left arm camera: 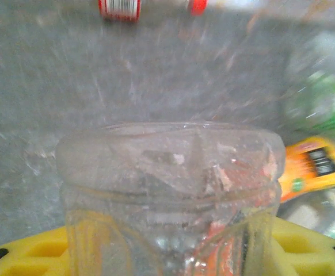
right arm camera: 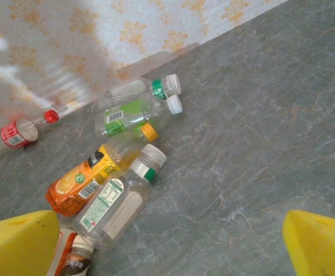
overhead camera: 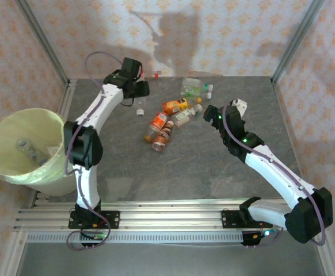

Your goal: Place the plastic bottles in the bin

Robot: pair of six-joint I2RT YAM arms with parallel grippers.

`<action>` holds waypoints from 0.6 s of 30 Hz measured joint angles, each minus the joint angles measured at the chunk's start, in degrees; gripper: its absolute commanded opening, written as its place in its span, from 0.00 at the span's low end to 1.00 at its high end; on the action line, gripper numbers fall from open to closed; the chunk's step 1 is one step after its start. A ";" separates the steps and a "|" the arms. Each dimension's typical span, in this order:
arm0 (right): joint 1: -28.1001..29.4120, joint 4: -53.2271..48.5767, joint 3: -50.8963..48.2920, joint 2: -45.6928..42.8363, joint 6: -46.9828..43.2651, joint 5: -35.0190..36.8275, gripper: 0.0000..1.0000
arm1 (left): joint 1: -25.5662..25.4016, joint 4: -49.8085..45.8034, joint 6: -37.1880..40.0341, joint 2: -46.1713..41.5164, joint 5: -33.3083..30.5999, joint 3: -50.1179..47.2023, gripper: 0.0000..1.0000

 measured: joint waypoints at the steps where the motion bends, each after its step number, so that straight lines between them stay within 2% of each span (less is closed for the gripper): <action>1: 0.00 0.33 -0.28 -0.11 -0.09 -0.28 1.00 | 0.00 0.50 0.00 -2.78 -0.04 -0.83 0.55; 10: 0.00 5.79 -2.75 -1.79 -1.75 -3.72 1.00 | 0.00 1.92 0.70 -21.14 -3.72 -5.66 0.55; 15: 0.00 7.82 -3.34 -2.08 -2.40 -4.85 0.99 | 0.35 1.84 2.58 -29.90 -8.70 -8.79 0.56; 18: 0.00 8.50 -3.52 -2.08 -2.58 -5.25 0.99 | 0.37 1.01 4.02 -34.45 -13.81 -9.62 0.56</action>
